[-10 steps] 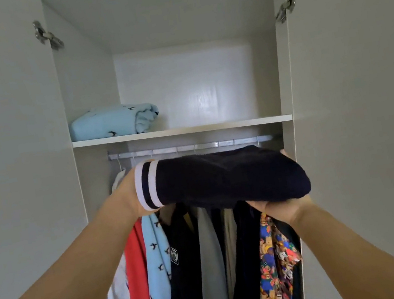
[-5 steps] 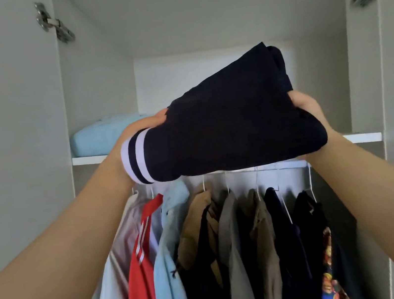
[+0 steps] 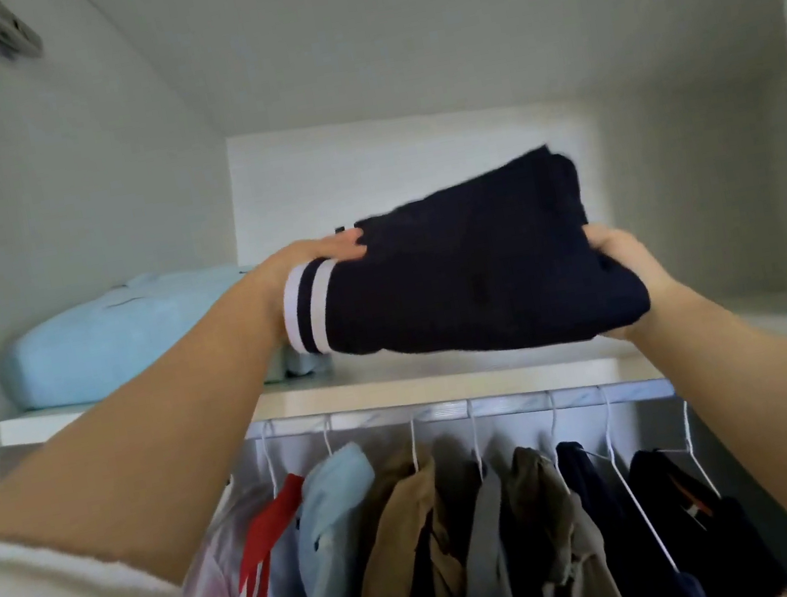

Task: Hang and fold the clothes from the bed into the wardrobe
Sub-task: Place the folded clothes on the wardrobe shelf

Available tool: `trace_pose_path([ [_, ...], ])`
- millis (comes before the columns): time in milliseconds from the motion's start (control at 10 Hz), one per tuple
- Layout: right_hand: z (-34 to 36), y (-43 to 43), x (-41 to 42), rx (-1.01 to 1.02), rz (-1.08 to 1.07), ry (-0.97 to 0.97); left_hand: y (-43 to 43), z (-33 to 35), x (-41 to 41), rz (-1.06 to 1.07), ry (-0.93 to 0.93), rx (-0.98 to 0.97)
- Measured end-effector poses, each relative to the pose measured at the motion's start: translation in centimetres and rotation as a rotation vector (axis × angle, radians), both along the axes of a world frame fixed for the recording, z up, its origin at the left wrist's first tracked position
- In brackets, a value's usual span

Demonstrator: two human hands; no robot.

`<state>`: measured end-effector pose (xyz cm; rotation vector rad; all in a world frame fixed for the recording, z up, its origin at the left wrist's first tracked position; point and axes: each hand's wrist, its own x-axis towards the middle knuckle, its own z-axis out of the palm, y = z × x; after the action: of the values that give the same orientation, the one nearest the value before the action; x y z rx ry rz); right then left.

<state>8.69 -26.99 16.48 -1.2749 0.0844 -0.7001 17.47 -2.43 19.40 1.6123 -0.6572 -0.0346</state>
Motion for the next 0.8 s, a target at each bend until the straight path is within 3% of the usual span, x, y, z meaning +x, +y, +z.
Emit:
trace_pose_path([
  [100, -1.7, -1.7, 1.9, -0.077, 0.037, 0.281, -1.5, -1.7, 1.0, 0.155, 0.050, 0.412],
  [200, -1.4, -1.8, 2.0, -0.104, 0.079, 0.328, -2.9, -1.4, 3.0, 0.255, -0.088, 0.569],
  [400, -1.5, -2.5, 1.8, -0.052, 0.035, 0.289, -2.6, -0.4, 5.1, -0.027, 0.142, 0.334],
  [500, -1.5, -2.9, 1.4, -0.074, -0.048, 0.252, -2.4, 0.5, 4.3, -0.005, 0.150, 0.432],
  [600, -1.0, -2.9, 0.7, -0.239, -0.185, 0.101, -3.0, 1.0, 2.3, 0.140, -0.142, 0.654],
  [700, -1.1, -1.6, -0.7, -0.649, -0.138, 0.034, -3.3, 0.1, -0.6, 0.079, -0.435, 0.866],
  [800, -1.8, -0.7, -1.8, -1.143, -0.012, 0.180, -3.0, -1.3, -1.7, -0.060, -0.578, 1.127],
])
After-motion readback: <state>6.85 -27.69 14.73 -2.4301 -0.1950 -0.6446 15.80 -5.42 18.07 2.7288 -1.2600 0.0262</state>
